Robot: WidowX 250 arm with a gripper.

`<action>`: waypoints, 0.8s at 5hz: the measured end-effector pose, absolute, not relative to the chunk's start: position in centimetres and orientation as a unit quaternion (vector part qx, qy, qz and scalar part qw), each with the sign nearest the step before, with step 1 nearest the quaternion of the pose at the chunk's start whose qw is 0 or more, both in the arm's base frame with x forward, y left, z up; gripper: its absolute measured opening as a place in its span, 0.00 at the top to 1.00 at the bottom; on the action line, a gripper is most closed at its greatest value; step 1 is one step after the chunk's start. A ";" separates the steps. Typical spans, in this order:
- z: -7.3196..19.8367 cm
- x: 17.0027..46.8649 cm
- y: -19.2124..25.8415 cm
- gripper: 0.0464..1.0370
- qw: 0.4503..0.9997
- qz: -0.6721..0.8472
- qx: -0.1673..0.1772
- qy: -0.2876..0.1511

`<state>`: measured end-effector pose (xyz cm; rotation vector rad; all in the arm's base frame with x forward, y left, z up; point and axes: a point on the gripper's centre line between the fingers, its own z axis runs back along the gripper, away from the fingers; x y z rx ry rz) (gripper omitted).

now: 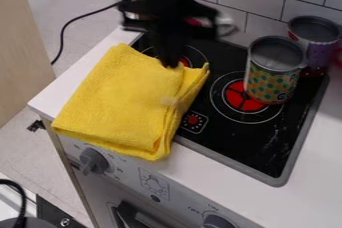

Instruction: Put the yellow towel at the bottom of the left burner

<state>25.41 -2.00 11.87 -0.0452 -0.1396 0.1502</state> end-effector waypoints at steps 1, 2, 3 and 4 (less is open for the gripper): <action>11.8 25.5 -4.4 0.99 0.996 0.049 -0.025 -0.069; 11.2 26.0 -7.1 0.97 0.998 0.035 -0.030 -0.044; 10.6 26.6 -9.7 0.83 0.998 0.020 -0.035 -0.042; 10.4 26.8 -10.5 0.59 0.999 0.017 -0.038 -0.034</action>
